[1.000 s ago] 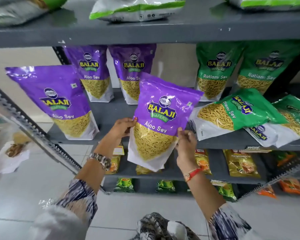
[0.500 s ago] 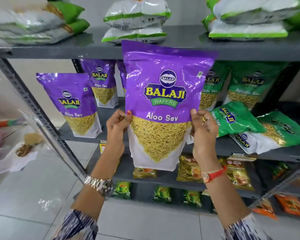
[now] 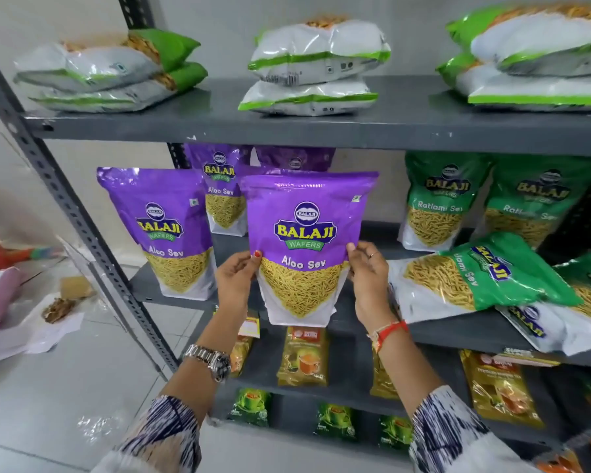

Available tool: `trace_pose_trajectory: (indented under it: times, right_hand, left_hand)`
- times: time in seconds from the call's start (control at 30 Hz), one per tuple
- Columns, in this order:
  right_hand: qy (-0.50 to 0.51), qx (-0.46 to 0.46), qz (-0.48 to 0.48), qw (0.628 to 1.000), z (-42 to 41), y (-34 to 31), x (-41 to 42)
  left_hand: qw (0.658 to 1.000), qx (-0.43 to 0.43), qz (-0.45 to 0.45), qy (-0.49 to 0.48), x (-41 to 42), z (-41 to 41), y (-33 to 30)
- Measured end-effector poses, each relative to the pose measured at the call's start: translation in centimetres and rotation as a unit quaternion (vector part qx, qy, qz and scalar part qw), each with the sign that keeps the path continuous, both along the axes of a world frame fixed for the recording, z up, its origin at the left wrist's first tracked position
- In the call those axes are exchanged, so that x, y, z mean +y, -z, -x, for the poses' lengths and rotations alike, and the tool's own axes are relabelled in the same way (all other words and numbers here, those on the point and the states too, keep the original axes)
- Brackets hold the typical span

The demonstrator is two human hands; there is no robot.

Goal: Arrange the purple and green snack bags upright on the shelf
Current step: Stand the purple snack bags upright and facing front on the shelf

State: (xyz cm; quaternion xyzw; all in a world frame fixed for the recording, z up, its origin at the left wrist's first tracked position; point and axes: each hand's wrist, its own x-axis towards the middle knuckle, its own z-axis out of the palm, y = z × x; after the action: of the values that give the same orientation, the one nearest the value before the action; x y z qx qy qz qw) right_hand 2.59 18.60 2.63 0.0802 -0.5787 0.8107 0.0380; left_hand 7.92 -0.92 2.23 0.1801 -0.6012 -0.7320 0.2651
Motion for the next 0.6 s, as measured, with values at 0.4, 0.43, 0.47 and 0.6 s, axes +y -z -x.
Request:
trace_pose_trajectory:
  times: [0.4, 0.43, 0.47, 0.6]
  right_hand:
    - [-0.031, -0.011, 0.016, 0.999, 4.5, 3.1, -7.7]
    - [-0.028, -0.012, 0.02, 0.999, 4.4, 3.3, -7.8]
    - [-0.026, -0.012, 0.023, 0.999, 4.4, 3.1, -7.9]
    - [-0.043, -0.015, 0.002, 0.999, 4.0, 2.6, -8.5]
  left_hand:
    - [0.996, -0.01, -0.053, -0.066, -6.6, 5.3, 2.3]
    - [0.997, -0.004, -0.046, -0.069, -6.4, 5.3, 2.4]
    - [0.997, 0.0, -0.038, -0.071, -6.2, 5.2, 2.5]
    - [0.992, 0.035, -0.033, -0.118, -5.4, 4.9, 2.5]
